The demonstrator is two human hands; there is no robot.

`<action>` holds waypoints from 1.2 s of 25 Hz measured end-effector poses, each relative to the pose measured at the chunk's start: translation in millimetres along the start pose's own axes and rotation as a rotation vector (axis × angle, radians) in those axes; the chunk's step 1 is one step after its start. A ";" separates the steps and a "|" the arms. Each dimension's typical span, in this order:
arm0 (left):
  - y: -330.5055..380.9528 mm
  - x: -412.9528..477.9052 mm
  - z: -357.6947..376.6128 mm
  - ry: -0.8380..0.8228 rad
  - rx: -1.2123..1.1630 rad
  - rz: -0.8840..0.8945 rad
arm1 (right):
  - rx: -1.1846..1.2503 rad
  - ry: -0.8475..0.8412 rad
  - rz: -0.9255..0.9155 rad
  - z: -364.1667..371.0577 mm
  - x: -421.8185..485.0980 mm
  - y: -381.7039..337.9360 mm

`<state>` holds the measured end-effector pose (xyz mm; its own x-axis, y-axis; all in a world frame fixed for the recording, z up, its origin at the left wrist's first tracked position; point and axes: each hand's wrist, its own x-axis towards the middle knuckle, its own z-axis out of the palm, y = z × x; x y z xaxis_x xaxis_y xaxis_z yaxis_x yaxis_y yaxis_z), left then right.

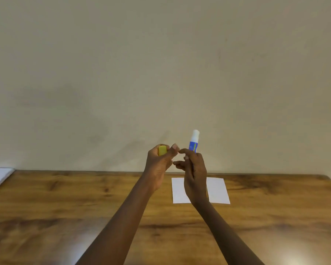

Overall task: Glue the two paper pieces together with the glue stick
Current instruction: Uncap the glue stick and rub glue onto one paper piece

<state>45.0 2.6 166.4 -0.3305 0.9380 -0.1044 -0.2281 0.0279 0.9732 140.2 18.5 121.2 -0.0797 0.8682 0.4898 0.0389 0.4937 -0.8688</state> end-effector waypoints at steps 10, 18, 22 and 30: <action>-120.1 26.3 -52.2 0.218 0.286 -0.234 | -0.578 -0.349 0.295 1.9 -48.3 160.0; -152.0 25.9 -54.7 0.254 0.581 -0.159 | -0.605 -0.627 0.233 -23.9 -47.7 167.9; -171.5 15.7 -52.4 0.238 0.671 -0.099 | -0.658 -0.416 0.299 -22.2 -43.0 171.2; -183.0 8.7 -73.1 0.256 0.771 -0.006 | -0.587 -0.559 0.403 -26.3 -72.9 154.0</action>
<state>16.9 -19.6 -27.7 -0.5516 0.8317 -0.0628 0.4338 0.3504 0.8301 178.2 32.5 -46.4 -0.4162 0.9054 -0.0835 0.6585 0.2368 -0.7144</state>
